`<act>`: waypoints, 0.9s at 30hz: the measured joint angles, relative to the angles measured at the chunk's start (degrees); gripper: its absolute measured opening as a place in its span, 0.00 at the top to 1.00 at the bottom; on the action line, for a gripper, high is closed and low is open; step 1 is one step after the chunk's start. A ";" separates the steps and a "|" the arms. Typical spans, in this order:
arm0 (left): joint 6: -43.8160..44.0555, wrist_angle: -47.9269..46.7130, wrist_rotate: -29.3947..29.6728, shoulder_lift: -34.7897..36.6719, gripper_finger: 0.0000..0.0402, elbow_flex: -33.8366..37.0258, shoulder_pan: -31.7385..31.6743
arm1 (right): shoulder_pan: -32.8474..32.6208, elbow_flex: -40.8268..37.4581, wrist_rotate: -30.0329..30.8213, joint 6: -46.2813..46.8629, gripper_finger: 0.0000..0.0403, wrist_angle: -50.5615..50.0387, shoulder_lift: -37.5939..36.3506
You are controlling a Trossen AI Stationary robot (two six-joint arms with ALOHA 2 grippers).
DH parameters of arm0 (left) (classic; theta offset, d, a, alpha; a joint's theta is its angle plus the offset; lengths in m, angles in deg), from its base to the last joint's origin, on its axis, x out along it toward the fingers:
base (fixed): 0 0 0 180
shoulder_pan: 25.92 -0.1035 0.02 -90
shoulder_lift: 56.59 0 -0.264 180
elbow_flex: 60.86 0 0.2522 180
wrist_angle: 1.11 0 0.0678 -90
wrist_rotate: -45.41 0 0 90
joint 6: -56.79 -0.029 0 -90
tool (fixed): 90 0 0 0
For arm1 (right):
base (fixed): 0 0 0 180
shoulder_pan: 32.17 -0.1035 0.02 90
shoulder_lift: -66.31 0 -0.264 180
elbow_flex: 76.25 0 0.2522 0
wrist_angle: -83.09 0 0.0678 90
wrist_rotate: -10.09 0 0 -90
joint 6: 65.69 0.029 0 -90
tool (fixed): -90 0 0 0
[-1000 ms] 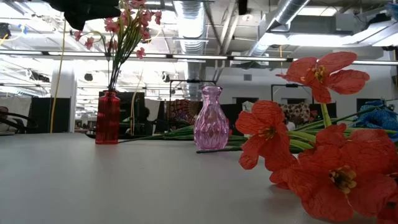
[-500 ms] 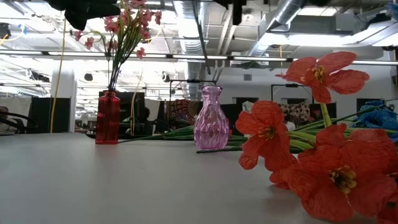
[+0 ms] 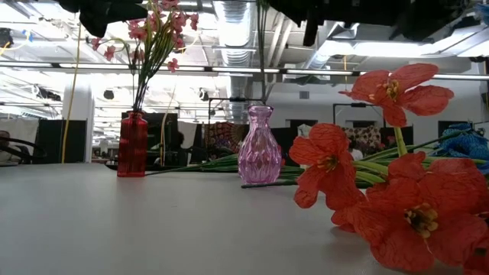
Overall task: Sort flowers into vase by color
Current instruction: Put the middle red flowers into the purple vase
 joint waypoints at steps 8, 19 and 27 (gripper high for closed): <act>-0.02 0.01 0.20 0.00 0.61 0.00 0.01 | 0.19 0.00 -0.05 -0.35 0.90 -3.57 -0.02; -0.02 0.01 0.17 0.00 0.61 0.00 -0.01 | 0.19 0.00 -0.03 -0.36 0.90 -8.33 -0.02; -0.04 0.01 0.25 0.00 0.61 0.00 0.01 | 0.17 0.00 0.00 -0.35 0.90 -8.99 -0.02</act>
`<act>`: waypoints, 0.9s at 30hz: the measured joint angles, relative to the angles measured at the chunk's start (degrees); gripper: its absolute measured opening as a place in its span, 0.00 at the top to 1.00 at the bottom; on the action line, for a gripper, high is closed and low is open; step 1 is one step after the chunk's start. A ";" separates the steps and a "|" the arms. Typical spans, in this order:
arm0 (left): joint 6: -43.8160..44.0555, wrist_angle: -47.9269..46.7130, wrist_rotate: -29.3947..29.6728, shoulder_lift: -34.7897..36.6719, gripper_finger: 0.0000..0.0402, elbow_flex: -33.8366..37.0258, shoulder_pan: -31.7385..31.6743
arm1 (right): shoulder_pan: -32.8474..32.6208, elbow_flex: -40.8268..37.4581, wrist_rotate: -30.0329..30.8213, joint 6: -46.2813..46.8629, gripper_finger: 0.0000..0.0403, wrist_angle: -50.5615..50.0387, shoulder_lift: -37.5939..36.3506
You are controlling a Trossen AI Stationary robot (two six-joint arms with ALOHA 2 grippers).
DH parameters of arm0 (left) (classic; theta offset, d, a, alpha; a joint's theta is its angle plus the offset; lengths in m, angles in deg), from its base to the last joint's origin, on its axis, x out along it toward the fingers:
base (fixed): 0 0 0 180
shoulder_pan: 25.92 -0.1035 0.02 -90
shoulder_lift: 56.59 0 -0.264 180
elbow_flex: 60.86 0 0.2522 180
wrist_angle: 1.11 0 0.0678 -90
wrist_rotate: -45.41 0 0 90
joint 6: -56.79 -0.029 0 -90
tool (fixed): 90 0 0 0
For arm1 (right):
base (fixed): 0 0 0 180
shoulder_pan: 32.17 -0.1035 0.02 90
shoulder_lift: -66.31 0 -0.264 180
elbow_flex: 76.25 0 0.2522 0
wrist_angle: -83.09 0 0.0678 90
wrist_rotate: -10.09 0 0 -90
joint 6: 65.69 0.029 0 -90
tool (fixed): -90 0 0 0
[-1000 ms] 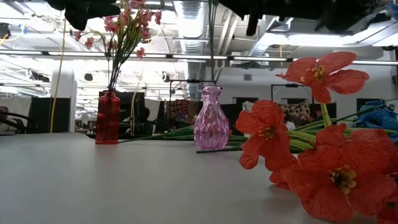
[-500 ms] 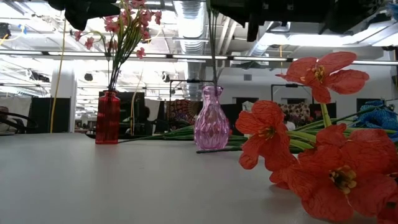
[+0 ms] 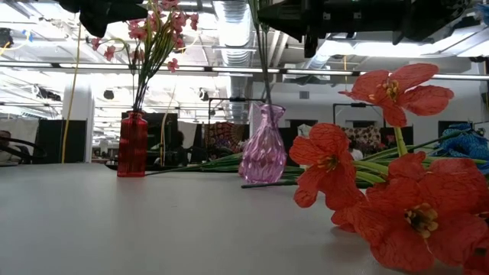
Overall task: Sort flowers into vase by color
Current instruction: Put the middle red flowers into the purple vase
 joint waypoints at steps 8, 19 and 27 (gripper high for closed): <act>0.00 0.00 0.05 0.00 0.61 0.00 -0.02 | 0.00 0.00 0.08 0.00 0.90 0.16 0.00; -1.48 0.00 0.12 0.00 0.61 0.00 0.00 | 0.33 0.00 0.11 0.44 0.90 -0.08 0.00; -2.27 0.01 0.12 0.00 0.61 0.00 0.00 | 0.33 0.02 0.11 0.13 0.79 -0.17 0.00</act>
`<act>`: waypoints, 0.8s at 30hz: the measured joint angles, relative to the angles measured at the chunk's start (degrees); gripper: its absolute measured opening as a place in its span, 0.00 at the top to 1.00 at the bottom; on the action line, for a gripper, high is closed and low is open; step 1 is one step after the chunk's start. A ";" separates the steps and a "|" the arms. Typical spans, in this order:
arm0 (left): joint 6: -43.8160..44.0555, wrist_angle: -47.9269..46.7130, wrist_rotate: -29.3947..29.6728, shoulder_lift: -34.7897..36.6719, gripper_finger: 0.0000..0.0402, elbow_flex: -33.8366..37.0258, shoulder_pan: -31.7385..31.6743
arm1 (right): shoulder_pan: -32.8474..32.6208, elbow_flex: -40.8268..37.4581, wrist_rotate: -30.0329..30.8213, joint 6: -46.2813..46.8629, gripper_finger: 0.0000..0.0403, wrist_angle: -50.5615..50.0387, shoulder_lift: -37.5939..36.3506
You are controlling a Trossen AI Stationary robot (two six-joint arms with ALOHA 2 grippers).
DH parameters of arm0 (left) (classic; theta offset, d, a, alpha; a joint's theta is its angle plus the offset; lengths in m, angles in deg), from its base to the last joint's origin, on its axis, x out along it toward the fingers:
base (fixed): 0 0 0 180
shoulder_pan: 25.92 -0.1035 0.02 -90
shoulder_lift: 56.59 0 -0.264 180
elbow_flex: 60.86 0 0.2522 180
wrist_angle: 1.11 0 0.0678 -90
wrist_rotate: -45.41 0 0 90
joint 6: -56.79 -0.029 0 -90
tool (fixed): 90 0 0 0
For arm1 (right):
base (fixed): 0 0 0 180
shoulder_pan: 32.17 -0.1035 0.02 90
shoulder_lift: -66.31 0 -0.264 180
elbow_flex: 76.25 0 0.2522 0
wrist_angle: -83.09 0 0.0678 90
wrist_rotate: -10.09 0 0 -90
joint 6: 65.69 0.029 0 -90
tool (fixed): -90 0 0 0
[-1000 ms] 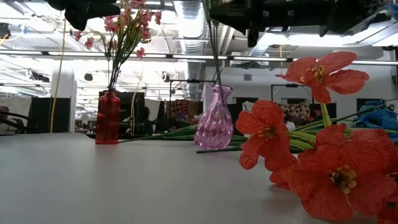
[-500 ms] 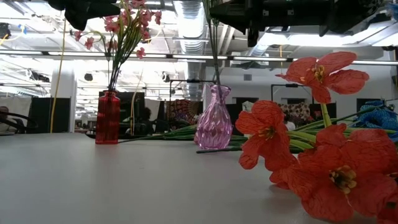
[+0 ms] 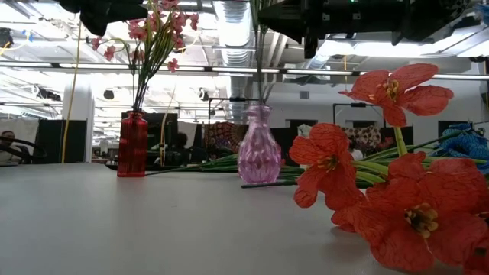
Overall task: Sort flowers into vase by color
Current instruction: Put the middle red flowers into the purple vase
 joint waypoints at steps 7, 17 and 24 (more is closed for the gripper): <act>-0.25 -0.01 0.00 0.00 0.61 0.00 -0.01 | 0.00 0.02 0.00 -0.15 0.69 -0.90 0.00; -0.20 -0.01 -0.02 0.00 0.61 0.00 0.00 | 0.01 0.02 0.00 -0.28 0.54 -6.23 -0.06; -0.11 -0.01 -0.02 0.00 0.61 0.00 0.00 | 0.07 0.02 0.00 -0.37 0.45 -11.32 -0.20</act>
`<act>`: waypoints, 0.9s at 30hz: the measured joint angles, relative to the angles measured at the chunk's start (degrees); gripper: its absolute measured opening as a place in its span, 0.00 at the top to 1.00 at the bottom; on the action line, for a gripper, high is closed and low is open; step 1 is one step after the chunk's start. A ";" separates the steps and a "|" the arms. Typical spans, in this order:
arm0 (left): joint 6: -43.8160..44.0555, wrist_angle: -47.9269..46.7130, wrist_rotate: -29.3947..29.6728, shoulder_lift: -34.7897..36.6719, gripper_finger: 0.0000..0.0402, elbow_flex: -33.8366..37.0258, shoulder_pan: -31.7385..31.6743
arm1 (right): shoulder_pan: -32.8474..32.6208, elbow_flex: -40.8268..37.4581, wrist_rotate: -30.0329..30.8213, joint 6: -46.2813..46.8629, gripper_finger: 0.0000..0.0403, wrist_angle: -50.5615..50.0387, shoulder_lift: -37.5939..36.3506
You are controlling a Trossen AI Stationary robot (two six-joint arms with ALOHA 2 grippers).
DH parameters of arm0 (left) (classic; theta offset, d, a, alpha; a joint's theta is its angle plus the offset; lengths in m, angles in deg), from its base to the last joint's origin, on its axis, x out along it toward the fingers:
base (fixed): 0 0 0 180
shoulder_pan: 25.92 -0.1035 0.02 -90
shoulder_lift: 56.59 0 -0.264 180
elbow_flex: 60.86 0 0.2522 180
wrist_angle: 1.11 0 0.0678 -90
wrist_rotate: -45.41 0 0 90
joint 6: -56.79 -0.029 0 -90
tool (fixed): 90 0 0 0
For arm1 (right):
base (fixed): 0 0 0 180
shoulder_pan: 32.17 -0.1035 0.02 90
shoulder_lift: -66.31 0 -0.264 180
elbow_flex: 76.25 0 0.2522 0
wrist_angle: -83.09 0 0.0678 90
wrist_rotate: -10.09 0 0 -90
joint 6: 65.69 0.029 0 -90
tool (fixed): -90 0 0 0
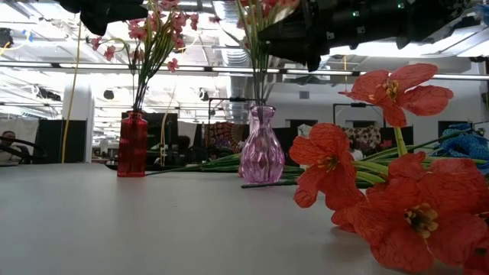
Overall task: Sort flowers into vase by color
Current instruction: Put the middle red flowers into the purple vase, then put the top red flowers into the purple vase
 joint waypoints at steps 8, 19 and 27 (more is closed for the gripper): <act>0.00 0.00 -0.02 0.00 0.61 0.00 -0.01 | 0.46 0.00 0.02 -3.93 0.44 -4.65 -0.04; 1.77 0.28 0.16 -0.03 0.61 0.02 -0.14 | 2.98 4.56 0.22 -5.39 0.44 -30.28 -6.11; -0.19 7.14 1.17 -7.26 0.61 0.02 -5.27 | 6.79 5.14 0.25 -2.12 0.44 -39.40 -12.38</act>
